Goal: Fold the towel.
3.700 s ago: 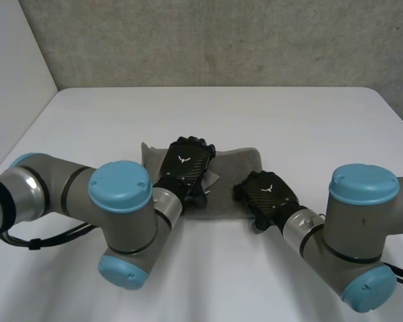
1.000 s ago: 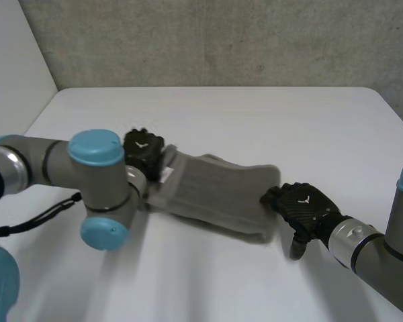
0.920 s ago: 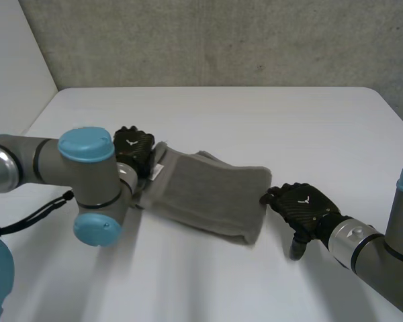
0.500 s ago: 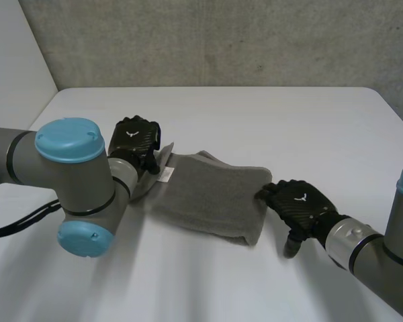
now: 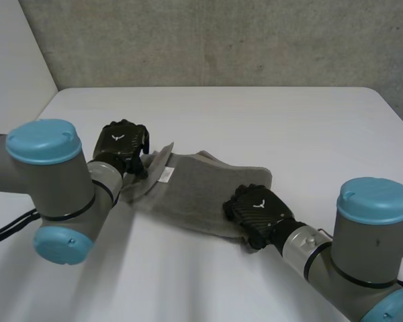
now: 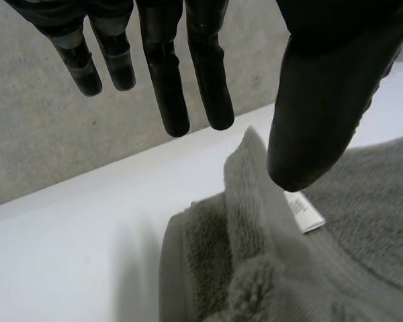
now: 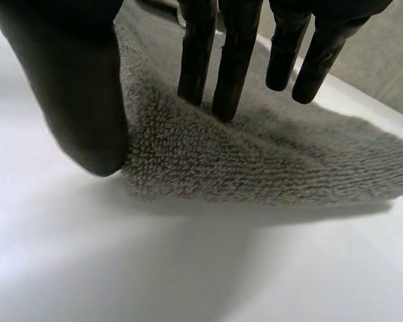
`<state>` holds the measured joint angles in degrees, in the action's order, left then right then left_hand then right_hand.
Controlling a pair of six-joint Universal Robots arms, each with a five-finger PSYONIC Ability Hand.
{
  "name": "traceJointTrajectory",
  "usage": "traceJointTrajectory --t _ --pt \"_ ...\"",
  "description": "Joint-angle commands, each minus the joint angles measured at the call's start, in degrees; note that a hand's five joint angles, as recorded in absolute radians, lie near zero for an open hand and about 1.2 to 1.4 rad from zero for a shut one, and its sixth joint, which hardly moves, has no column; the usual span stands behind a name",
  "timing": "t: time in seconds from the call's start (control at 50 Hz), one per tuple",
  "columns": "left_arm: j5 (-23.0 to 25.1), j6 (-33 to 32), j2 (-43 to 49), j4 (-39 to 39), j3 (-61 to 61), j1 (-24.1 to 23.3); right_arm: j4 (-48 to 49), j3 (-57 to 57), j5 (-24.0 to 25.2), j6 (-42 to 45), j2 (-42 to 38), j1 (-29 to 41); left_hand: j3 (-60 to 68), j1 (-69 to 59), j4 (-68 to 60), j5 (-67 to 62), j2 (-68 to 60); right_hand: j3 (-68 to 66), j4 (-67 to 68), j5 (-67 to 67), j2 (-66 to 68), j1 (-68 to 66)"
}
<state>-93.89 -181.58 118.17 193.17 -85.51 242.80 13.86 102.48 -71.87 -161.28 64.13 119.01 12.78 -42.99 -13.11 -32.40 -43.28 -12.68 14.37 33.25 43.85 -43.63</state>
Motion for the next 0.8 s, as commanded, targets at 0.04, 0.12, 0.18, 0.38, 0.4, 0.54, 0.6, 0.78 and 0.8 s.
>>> traceJointTrajectory --t 0.04,0.12,0.18,0.38,0.4,0.54,0.6,0.78,0.8 --pt "1.0 2.9 -3.2 0.0 -2.6 -0.1 0.3 -0.6 -0.6 0.6 -1.0 -0.4 -2.8 1.0 3.1 0.4 1.3 2.7 -4.4 29.1 28.6 -28.8" --pt "1.1 3.5 -2.6 0.0 -3.0 -0.6 0.0 -0.2 -1.9 0.6 0.8 -1.2 -2.8 1.2 3.1 0.6 1.4 2.7 -4.4 36.8 36.2 -36.4" --pt "1.1 3.5 -2.4 0.0 -3.4 -0.7 -0.2 0.9 -2.5 0.7 4.3 -2.3 -2.8 1.3 3.1 0.7 1.6 2.7 -4.4 36.8 36.2 -36.4" --pt "6.2 9.3 -2.1 0.3 -4.2 -7.7 -1.6 5.5 -0.6 4.0 9.6 -6.2 -2.8 6.9 3.1 6.3 7.1 2.7 -4.4 36.8 36.2 -36.4" --pt "6.2 9.3 -2.1 0.3 -4.2 -7.7 -2.3 5.7 -0.1 5.4 9.6 -6.2 -2.8 6.9 3.1 6.3 7.2 2.7 -4.4 36.8 36.2 -36.4" --pt "4.7 13.6 1.0 0.5 -2.3 -11.6 -4.8 7.0 2.1 10.6 9.7 -9.8 -2.8 10.7 3.1 10.1 11.0 2.7 -4.4 36.8 36.2 -36.4" --pt "1.4 13.4 3.7 0.4 -0.3 -13.6 -5.0 7.7 4.5 12.3 9.7 -12.0 -2.8 10.7 3.1 10.1 11.0 2.7 -4.4 36.8 36.2 -36.4" --pt "-8.7 12.0 10.8 0.7 3.7 -14.3 -11.6 8.4 12.6 17.5 10.8 -19.2 -2.8 10.2 3.1 9.6 10.5 2.7 -4.4 36.8 36.2 -36.4" --pt "-9.9 11.3 11.8 0.7 4.5 -14.4 -11.6 8.4 12.6 17.5 10.8 -19.3 -2.8 10.2 3.1 9.6 10.5 2.7 -4.4 36.8 36.2 -36.4"
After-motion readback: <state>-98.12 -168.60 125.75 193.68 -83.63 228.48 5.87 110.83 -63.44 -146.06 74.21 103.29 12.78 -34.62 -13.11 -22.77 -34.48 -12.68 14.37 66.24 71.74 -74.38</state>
